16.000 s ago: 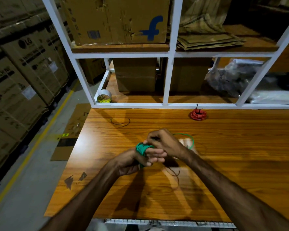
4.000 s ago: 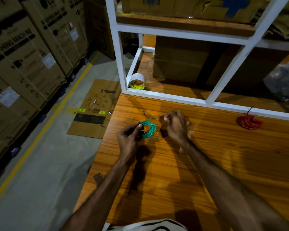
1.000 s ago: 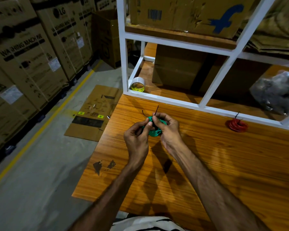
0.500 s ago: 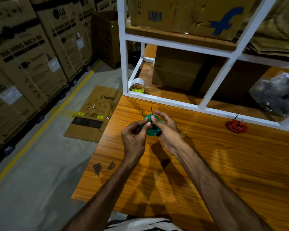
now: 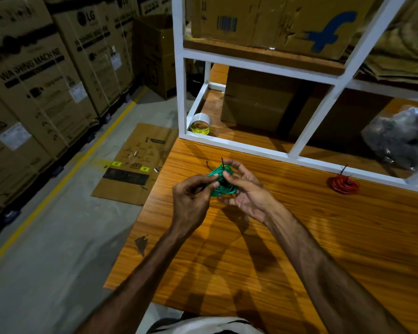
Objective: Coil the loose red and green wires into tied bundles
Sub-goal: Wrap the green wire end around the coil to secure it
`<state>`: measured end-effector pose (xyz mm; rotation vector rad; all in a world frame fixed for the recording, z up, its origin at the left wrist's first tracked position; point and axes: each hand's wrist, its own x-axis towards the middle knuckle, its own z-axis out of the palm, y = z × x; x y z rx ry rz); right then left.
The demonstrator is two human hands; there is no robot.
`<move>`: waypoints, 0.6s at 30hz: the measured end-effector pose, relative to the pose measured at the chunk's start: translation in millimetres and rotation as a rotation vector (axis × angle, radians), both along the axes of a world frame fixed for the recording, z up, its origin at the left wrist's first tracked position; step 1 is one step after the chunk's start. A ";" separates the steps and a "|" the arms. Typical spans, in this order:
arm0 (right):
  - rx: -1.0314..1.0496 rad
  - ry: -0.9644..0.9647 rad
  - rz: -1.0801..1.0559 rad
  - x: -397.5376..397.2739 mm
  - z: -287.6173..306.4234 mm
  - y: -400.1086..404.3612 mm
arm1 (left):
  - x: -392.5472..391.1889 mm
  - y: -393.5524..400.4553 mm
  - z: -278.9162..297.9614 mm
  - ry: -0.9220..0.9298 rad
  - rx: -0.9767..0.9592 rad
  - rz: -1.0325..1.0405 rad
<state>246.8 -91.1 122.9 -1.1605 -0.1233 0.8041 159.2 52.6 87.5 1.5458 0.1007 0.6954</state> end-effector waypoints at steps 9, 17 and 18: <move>-0.009 -0.168 -0.145 -15.8 -0.6 8.0 | -0.1 1.9 1.7 -0.027 0.015 0.019; 0.225 0.039 -0.223 -23.2 -4.2 17.5 | 1.4 -6.6 -1.3 0.021 0.000 0.066; 0.223 0.042 -0.224 -23.0 -3.9 18.1 | 1.1 -6.7 -0.9 0.026 -0.001 0.064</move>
